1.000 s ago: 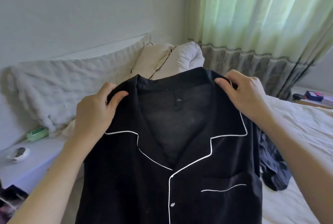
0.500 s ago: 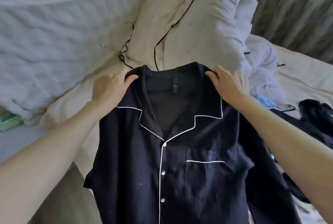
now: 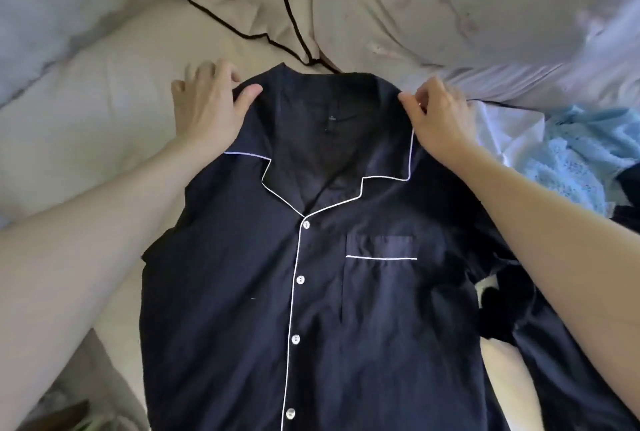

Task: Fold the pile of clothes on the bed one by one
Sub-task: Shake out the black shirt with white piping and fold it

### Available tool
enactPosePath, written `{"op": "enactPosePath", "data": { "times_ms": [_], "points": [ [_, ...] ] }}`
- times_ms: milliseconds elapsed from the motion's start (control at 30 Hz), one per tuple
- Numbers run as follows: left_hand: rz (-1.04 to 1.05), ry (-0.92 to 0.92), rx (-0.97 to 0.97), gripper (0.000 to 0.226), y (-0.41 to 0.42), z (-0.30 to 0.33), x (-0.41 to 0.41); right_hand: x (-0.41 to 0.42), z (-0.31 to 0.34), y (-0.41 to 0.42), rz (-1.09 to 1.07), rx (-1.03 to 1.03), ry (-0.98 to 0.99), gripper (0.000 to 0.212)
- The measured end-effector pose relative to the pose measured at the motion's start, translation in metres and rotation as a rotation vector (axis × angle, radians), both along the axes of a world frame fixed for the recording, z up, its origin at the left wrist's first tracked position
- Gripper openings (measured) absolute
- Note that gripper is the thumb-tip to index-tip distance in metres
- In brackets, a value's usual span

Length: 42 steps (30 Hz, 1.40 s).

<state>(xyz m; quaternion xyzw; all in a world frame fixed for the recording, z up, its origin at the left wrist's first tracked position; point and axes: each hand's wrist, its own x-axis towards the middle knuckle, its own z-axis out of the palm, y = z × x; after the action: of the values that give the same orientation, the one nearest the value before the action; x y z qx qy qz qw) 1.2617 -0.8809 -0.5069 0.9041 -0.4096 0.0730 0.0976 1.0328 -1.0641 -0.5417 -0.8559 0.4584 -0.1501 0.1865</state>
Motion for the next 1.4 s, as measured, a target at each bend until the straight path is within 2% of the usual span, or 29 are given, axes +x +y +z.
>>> {"op": "enactPosePath", "data": {
  "times_ms": [167,333,500,667,733,833,867,967,1067,1133,1267,1333,1400],
  "points": [
    [-0.081,0.049,-0.030,0.044,0.042,-0.045,-0.032,-0.025,-0.034,0.047,0.025,0.030,-0.044,0.041],
    [-0.159,0.166,-0.017,0.042,0.131,-0.087,-0.141,-0.104,-0.050,0.163,0.017,0.204,-0.044,0.040],
    [-0.340,0.368,0.108,0.046,0.214,-0.101,-0.279,-0.215,-0.042,0.258,-0.224,0.162,0.008,0.025],
    [-0.543,0.495,0.327,0.049,0.255,-0.095,-0.370,-0.305,-0.052,0.325,-0.593,0.488,0.179,0.037],
    [-0.596,0.516,0.421,0.055,0.259,-0.094,-0.386,-0.326,-0.059,0.340,-0.615,0.525,0.273,0.039],
    [-0.665,0.516,0.532,0.065,0.259,-0.092,-0.402,-0.342,-0.065,0.354,-0.573,0.501,0.285,0.015],
    [-0.686,0.497,0.562,0.066,0.258,-0.091,-0.406,-0.346,-0.066,0.355,-0.584,0.509,0.257,0.013],
    [-0.721,0.464,0.620,0.068,0.255,-0.088,-0.415,-0.356,-0.063,0.349,-0.744,0.560,0.039,0.036],
    [-0.748,0.468,0.633,0.069,0.254,-0.088,-0.426,-0.371,-0.057,0.346,-0.822,0.540,-0.063,0.033],
    [-0.767,0.473,0.657,0.072,0.254,-0.089,-0.435,-0.378,-0.057,0.347,-0.845,0.534,-0.020,0.029],
    [-0.803,0.461,0.684,0.070,0.254,-0.093,-0.447,-0.391,-0.066,0.345,-0.837,0.547,0.218,0.035],
    [-0.833,0.480,0.606,0.062,0.255,-0.090,-0.445,-0.398,-0.069,0.344,-0.816,0.547,0.353,0.037],
    [-0.828,0.570,0.421,0.050,0.258,-0.083,-0.438,-0.400,-0.067,0.342,-0.794,0.510,0.414,0.034]
  ]
}}
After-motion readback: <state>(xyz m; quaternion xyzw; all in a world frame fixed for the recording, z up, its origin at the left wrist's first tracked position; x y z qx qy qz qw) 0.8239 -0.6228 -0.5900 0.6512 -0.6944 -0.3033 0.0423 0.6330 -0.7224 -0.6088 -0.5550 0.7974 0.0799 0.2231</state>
